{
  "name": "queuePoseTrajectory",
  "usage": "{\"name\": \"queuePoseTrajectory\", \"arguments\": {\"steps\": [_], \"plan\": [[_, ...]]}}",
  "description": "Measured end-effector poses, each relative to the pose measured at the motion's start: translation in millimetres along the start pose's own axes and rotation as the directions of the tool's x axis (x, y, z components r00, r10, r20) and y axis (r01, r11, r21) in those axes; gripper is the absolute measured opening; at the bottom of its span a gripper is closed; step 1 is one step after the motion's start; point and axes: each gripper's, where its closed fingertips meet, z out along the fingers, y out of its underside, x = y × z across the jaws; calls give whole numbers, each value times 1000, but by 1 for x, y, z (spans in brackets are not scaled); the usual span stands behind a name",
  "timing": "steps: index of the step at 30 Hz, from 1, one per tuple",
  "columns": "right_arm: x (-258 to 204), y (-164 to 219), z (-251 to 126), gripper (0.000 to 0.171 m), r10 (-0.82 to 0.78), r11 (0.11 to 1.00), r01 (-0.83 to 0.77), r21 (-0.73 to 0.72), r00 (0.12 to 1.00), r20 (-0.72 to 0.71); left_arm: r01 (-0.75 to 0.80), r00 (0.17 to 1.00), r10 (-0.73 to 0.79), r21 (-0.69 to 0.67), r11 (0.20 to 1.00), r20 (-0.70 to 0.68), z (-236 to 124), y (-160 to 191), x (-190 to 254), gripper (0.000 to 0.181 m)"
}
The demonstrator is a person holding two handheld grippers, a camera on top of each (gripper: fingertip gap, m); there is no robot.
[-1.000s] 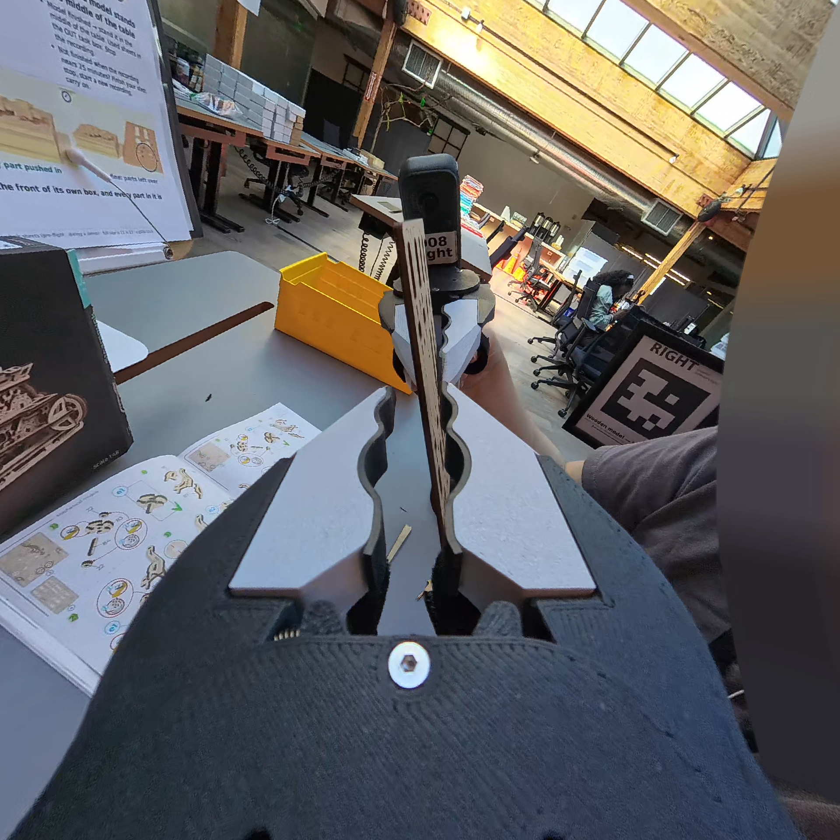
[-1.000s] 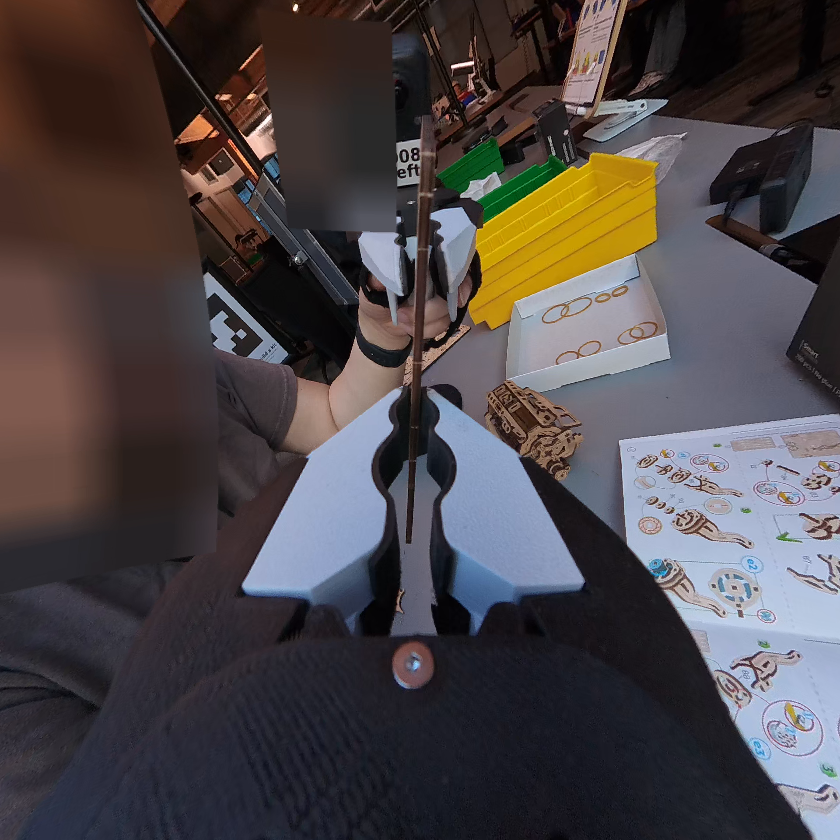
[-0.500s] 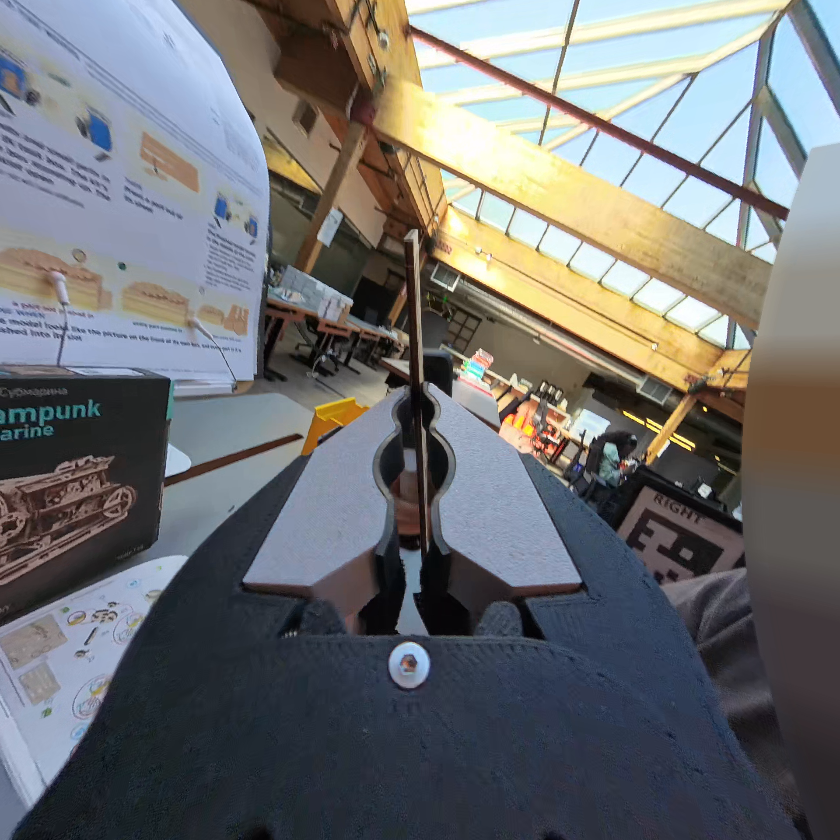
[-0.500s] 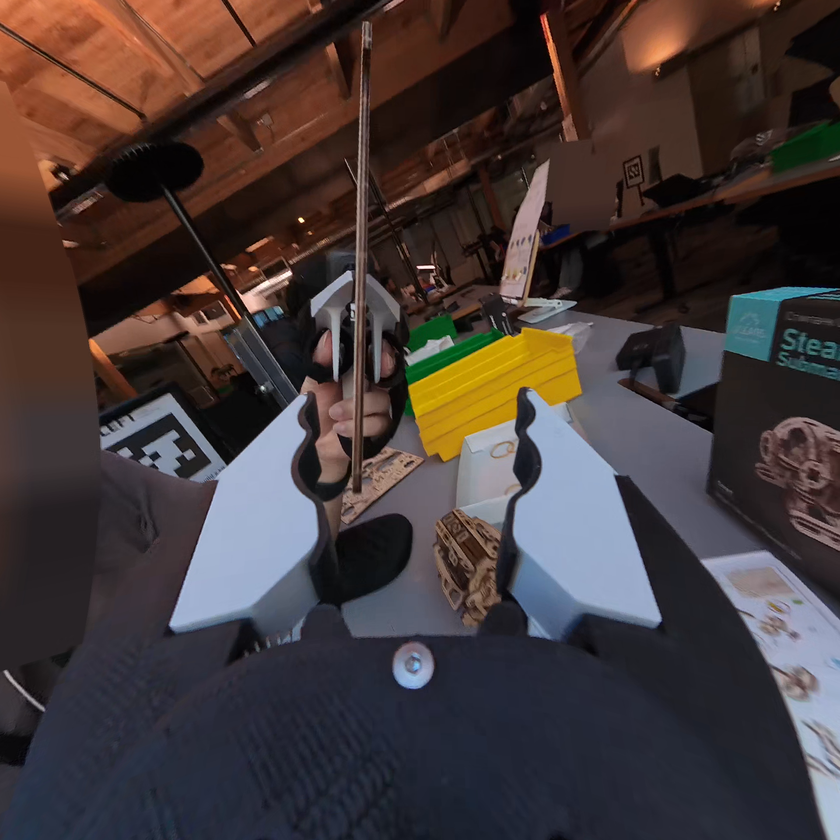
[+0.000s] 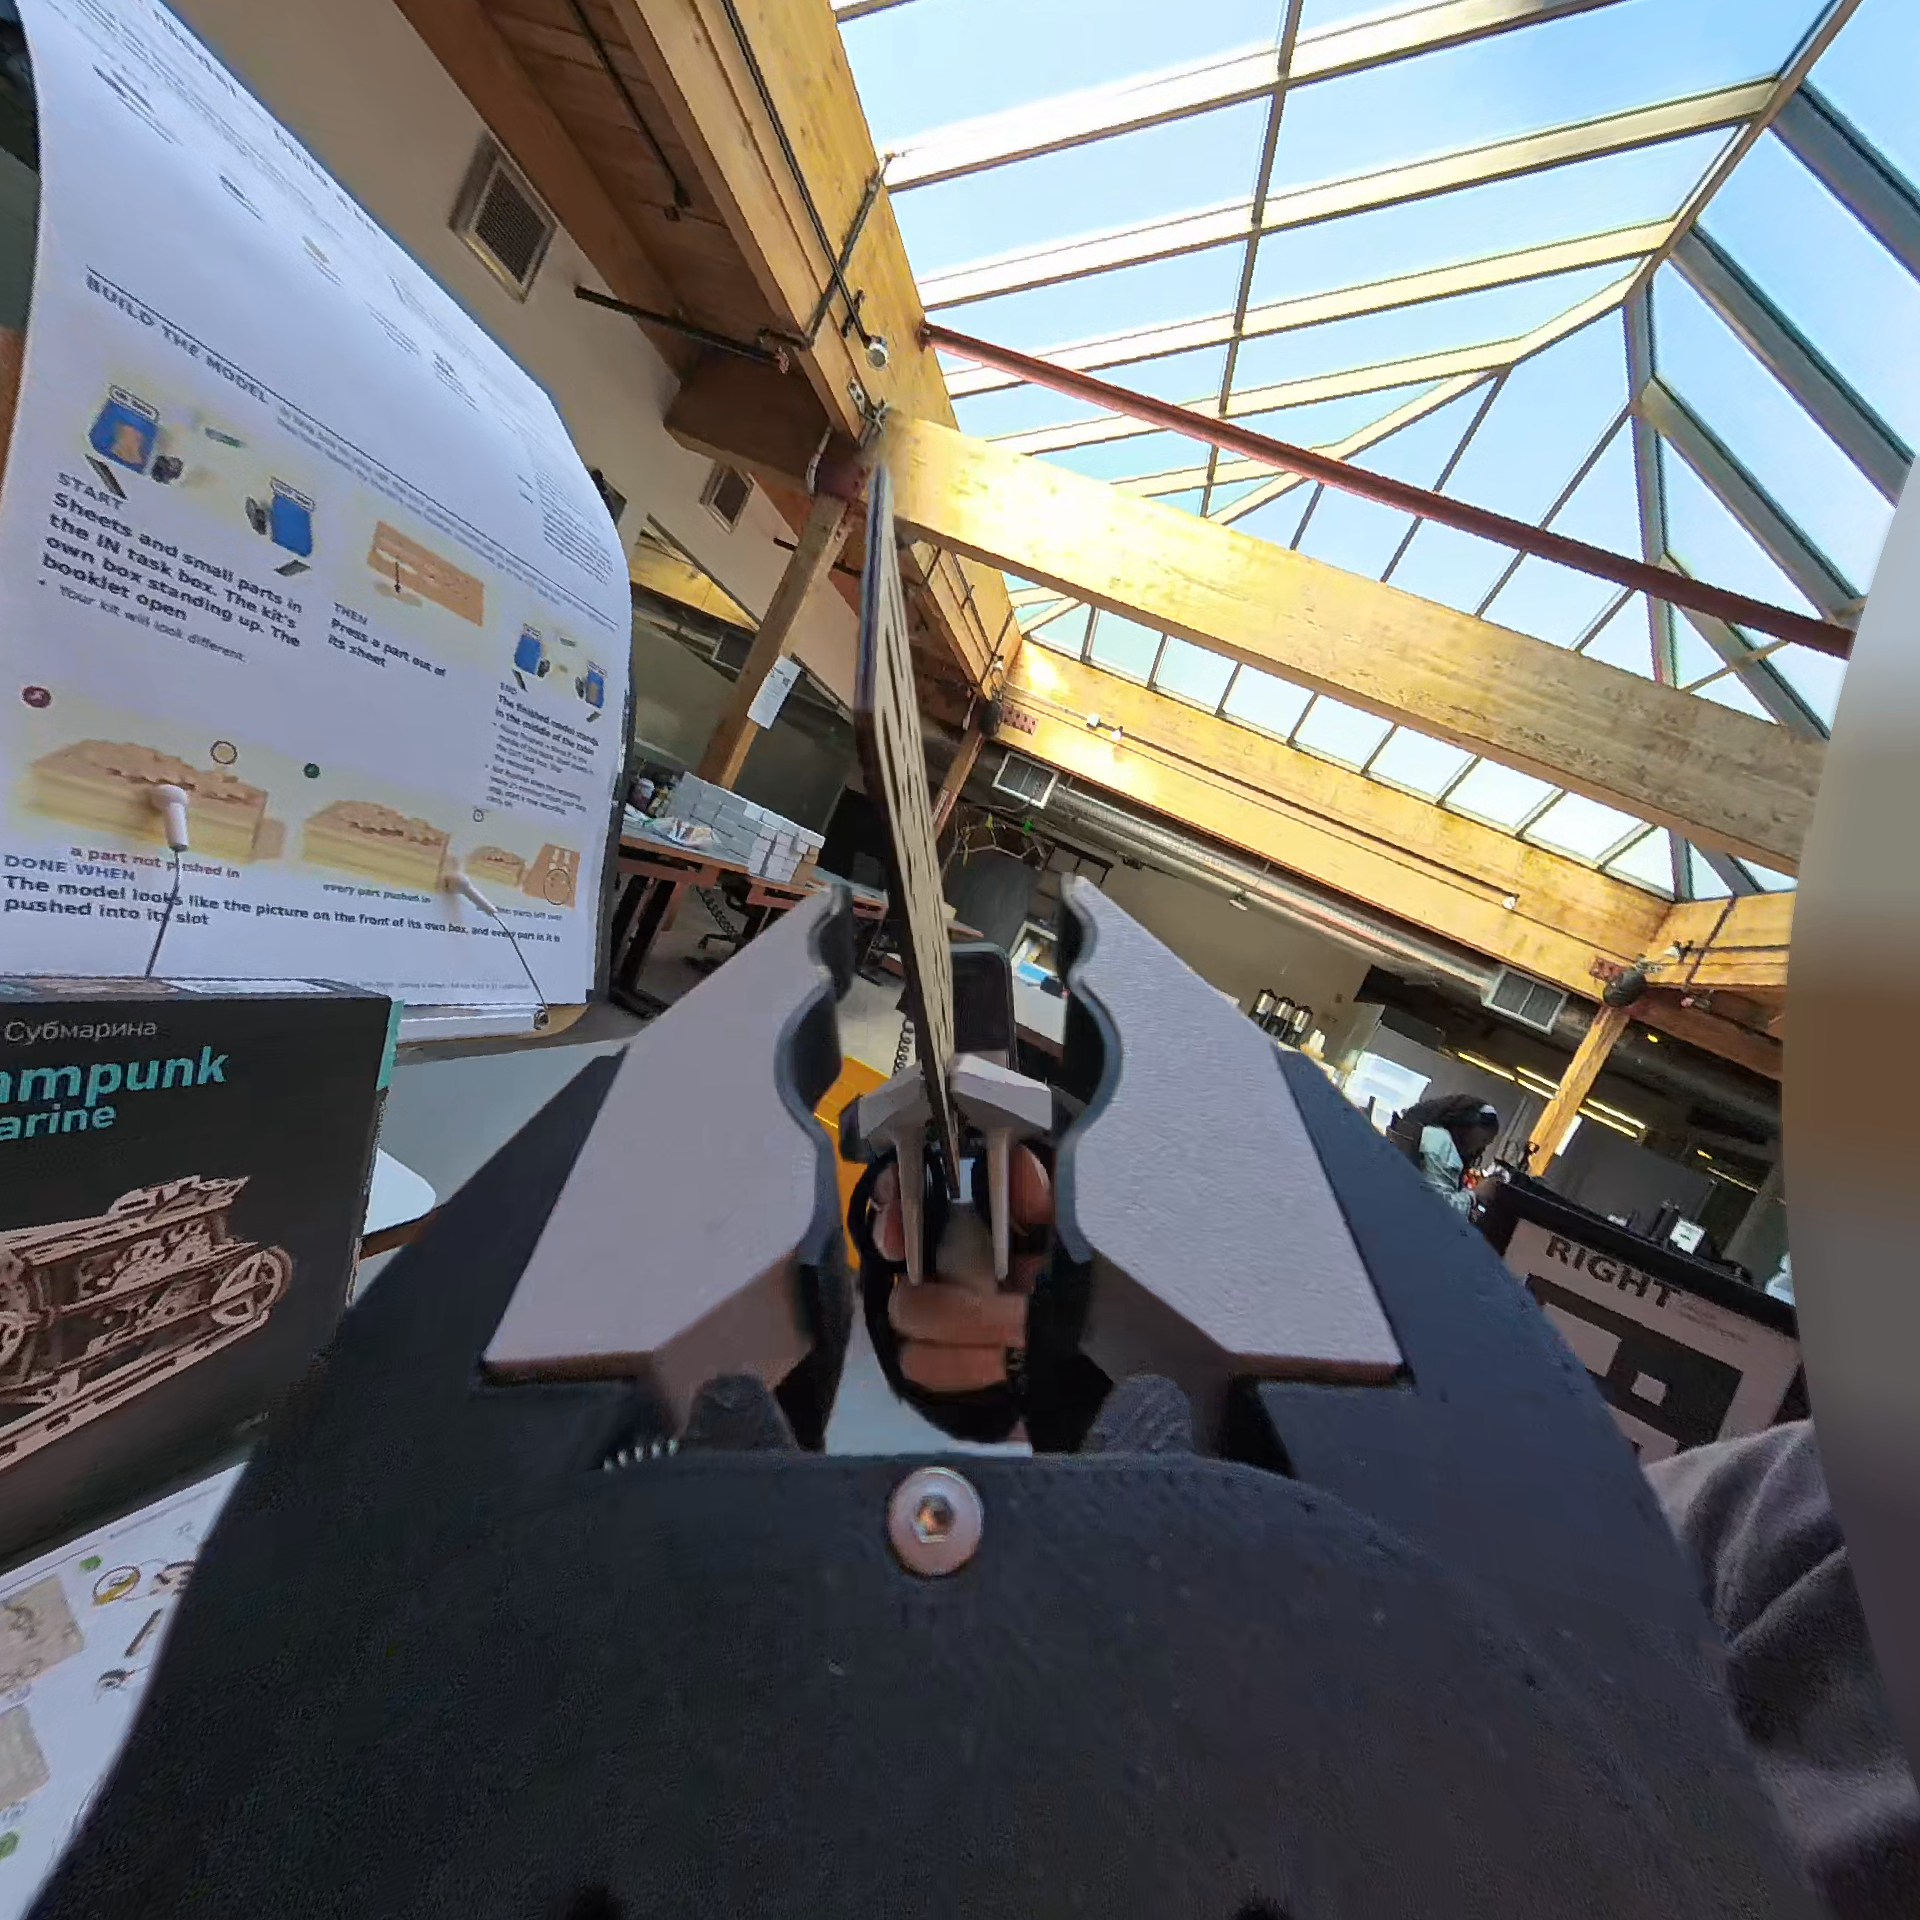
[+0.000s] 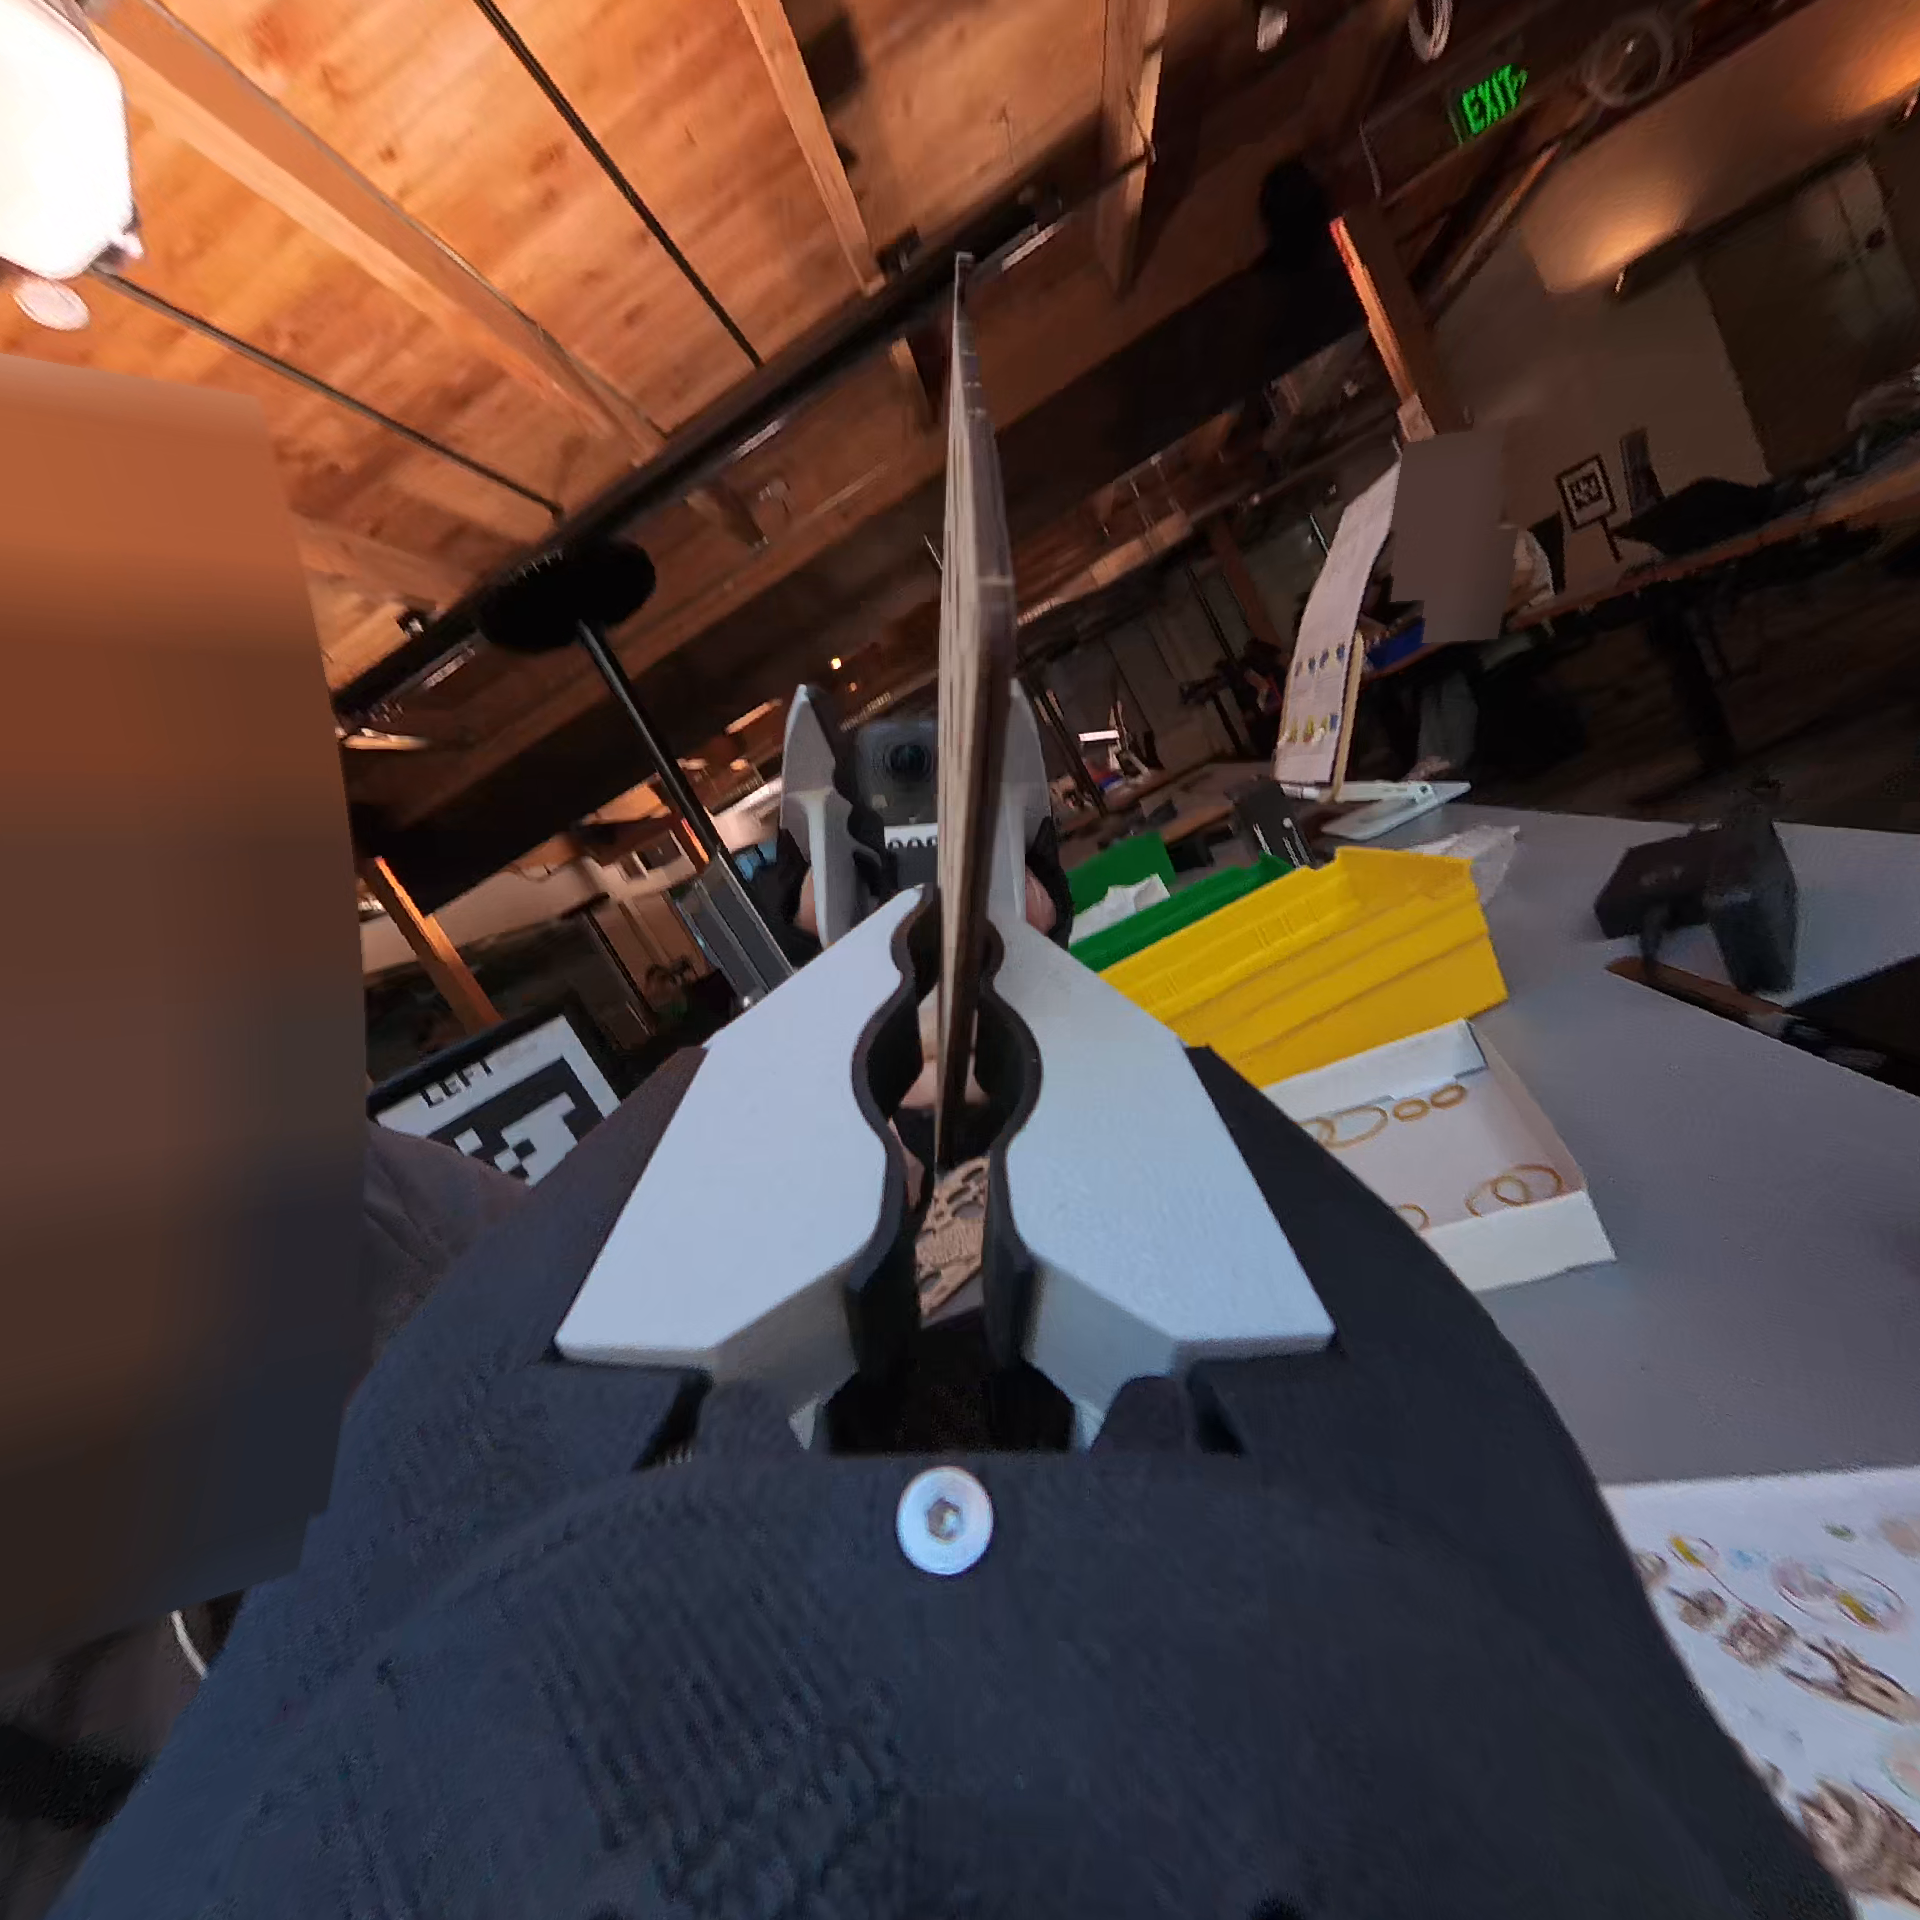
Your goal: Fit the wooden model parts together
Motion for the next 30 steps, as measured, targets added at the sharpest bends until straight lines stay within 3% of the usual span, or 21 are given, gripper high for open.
{"name": "queuePoseTrajectory", "arguments": {"steps": [2, 5, 9, 14, 26, 29, 30], "plan": [[-6, 0, -12, 0, -19, 993, 18, -118, 1000, -3, 19, 999, -22, -82, 996, -38, -2, 1, 4, 59], [-20, 5, -26, 0, -29, 965, 32, -260, 999, 15, 23, 993, -50, -241, 970, -105, -6, 16, 14, 60], [-25, 19, -32, 0, -52, 922, 44, -384, 999, -11, -6, 992, -47, -409, 912, -118, -7, 47, 16, 48], [-24, 31, -38, 0, -22, 889, 5, -458, 999, -30, -12, 983, -79, -491, 871, -163, -6, 68, 22, 8], [-21, 18, -46, 1, -23, 906, -7, -424, 998, -66, -13, 986, -89, -596, 803, -141, -11, 90, 17, 1], [-18, 8, -43, 2, -94, 928, 65, -368, 994, -63, -1, 990, -78, -571, 821, -115, -8, 86, 11, 1], [-17, 2, -42, 11, -146, 932, 113, -344, 987, -69, 10, 991, -82, -548, 837, -106, -6, 82, 9, 1]]}}
